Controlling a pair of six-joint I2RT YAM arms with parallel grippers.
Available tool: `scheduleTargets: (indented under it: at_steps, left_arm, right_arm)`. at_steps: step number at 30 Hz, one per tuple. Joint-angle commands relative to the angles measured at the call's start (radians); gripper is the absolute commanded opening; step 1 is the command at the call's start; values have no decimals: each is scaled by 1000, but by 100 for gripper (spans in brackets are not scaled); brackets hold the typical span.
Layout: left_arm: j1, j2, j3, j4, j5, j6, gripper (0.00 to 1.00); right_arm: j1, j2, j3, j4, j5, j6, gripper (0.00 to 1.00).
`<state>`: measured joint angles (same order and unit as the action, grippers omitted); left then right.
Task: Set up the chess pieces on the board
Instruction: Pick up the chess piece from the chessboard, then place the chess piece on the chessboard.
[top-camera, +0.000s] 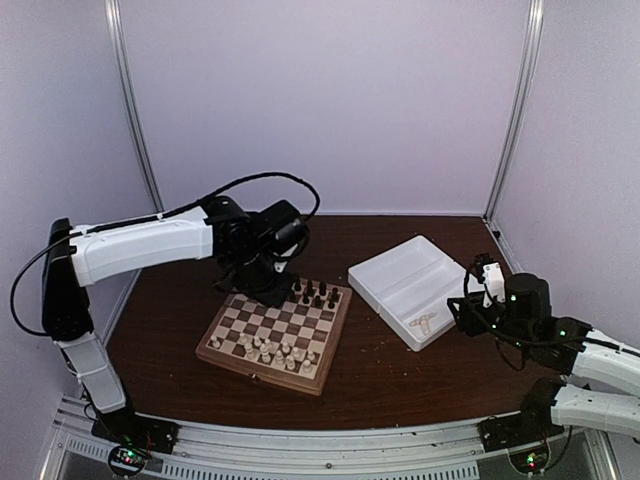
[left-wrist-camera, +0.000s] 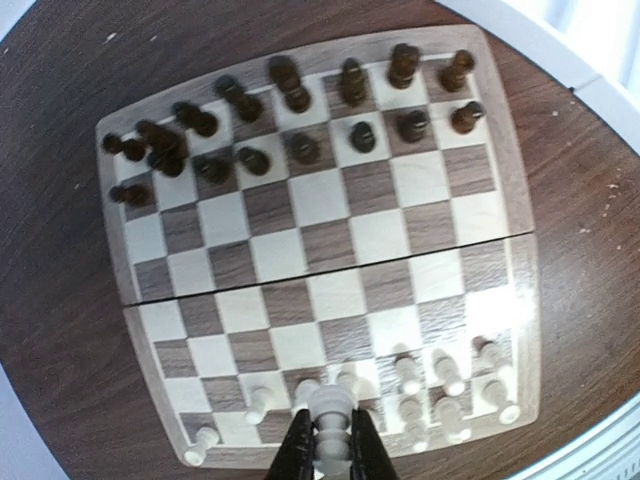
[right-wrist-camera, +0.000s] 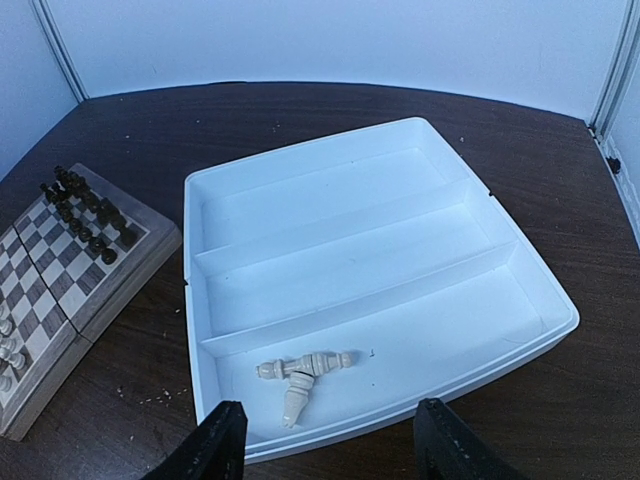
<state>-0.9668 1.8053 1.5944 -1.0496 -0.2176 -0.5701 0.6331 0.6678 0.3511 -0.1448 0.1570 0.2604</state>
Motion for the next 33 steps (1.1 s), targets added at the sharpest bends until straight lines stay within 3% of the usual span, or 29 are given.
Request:
scheduleTargets:
  at_steps: [1, 8, 16, 33]
  left_arm:
    - [66, -105, -133, -21, -31, -18, 5]
    - [140, -222, -308, 16, -10, -24, 5]
    - [191, -223, -413, 84, 17, -11, 4]
    - [203, -145, -447, 155, 41, -5, 5]
  right_arm:
    - [-3, -3, -8, 24, -11, -5, 61]
    - [-2, 0, -8, 23, -18, -6, 61]
    - [-1, -1, -8, 21, -21, -6, 61]
    - [-1, -2, -9, 23, -25, -8, 60]
